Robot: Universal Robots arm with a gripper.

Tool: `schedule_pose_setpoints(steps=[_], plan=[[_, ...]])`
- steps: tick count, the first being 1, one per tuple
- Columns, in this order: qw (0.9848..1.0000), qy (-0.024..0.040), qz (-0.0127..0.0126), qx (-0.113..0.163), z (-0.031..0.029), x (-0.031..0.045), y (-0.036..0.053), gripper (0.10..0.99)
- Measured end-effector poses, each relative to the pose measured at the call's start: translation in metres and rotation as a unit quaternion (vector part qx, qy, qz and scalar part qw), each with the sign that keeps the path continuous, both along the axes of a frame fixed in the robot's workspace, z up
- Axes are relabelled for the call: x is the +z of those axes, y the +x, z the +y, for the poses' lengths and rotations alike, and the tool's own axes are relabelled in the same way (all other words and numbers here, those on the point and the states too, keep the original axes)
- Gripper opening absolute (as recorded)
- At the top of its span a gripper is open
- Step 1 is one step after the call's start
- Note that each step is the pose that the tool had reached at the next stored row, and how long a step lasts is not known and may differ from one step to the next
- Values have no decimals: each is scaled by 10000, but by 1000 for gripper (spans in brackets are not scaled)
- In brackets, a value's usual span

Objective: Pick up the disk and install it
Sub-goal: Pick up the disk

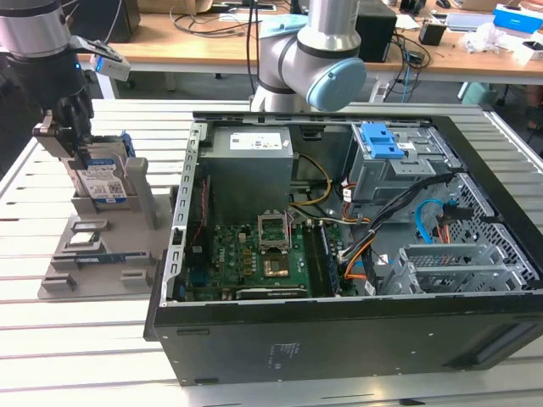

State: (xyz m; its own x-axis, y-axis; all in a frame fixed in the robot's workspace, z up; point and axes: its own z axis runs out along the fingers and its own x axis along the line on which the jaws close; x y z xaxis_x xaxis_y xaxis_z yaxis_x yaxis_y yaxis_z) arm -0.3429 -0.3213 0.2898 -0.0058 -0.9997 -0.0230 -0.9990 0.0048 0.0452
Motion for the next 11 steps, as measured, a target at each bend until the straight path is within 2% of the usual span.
schedule_pose_setpoints(steps=[4, 5, 6, 7, 11], plan=[[10000, 0, -1, 0, 0, -2, 0, 529], [10000, 0, -1, 0, 0, -3, 0, 463], [10000, -2, -1, 0, 0, -3, 0, 463], [10000, 1, -1, 0, 0, -4, 0, 369], [10000, 0, -1, 0, 0, -5, 0, 369]])
